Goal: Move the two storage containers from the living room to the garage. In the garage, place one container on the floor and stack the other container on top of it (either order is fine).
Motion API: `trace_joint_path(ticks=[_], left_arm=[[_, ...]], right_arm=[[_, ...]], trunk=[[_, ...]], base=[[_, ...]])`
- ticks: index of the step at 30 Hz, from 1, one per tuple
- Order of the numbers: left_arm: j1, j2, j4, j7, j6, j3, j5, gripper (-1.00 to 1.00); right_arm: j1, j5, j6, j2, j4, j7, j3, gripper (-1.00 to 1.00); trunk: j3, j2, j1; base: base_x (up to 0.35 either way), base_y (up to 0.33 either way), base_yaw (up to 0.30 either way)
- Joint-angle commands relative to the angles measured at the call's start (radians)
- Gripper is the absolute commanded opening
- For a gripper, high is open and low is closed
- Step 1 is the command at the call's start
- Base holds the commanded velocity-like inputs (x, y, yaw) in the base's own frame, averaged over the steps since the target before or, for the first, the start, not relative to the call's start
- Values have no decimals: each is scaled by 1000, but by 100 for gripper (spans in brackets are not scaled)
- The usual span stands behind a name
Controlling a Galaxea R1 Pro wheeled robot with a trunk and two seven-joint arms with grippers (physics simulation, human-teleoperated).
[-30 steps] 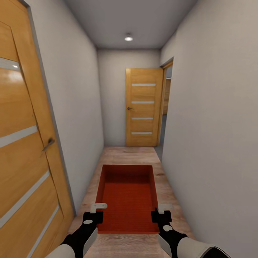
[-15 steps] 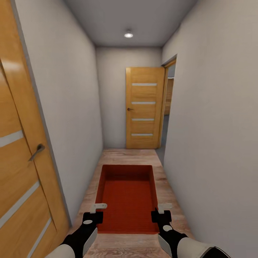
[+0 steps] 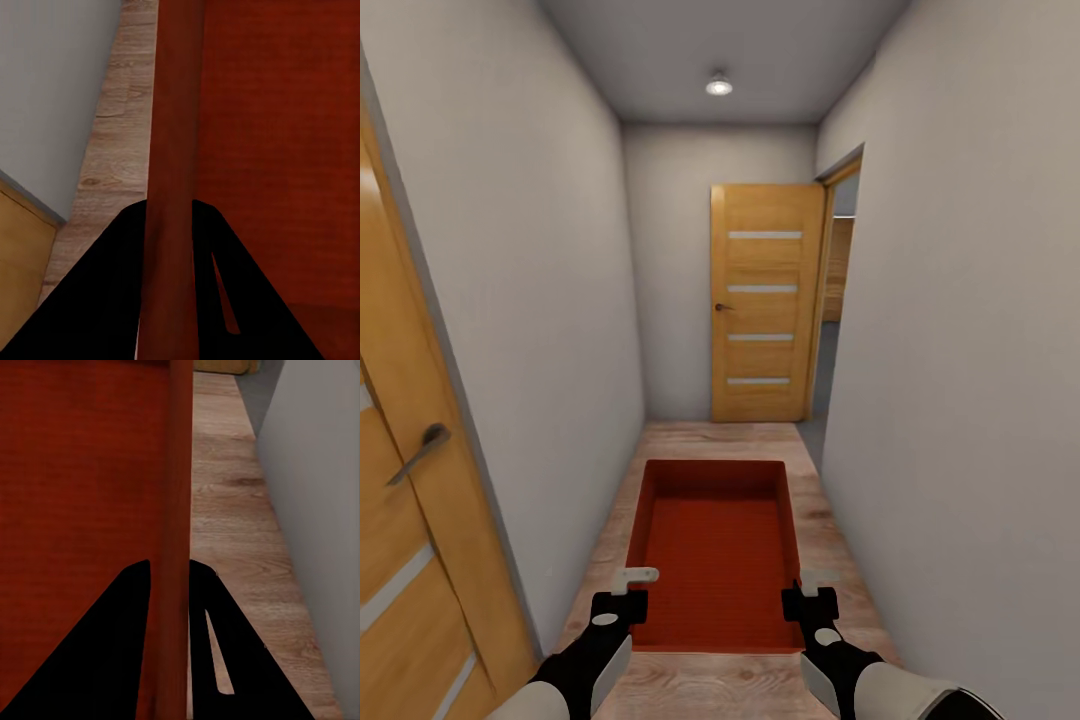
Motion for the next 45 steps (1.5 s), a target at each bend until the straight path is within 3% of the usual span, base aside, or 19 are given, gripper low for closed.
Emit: trace_joint_path(ticks=[1, 45], left_arm=[[-1, 0, -11, 8, 1, 12, 20, -100], [-1, 0, -10, 8, 1, 12, 20, -100]], right_arm=[[0, 6, 5, 1, 1, 15, -41, -100], [0, 6, 5, 0, 1, 19, -41, -100]], trunk=[[-1, -1, 1], [-1, -1, 1]], base=[[324, 0, 0], [324, 0, 0]])
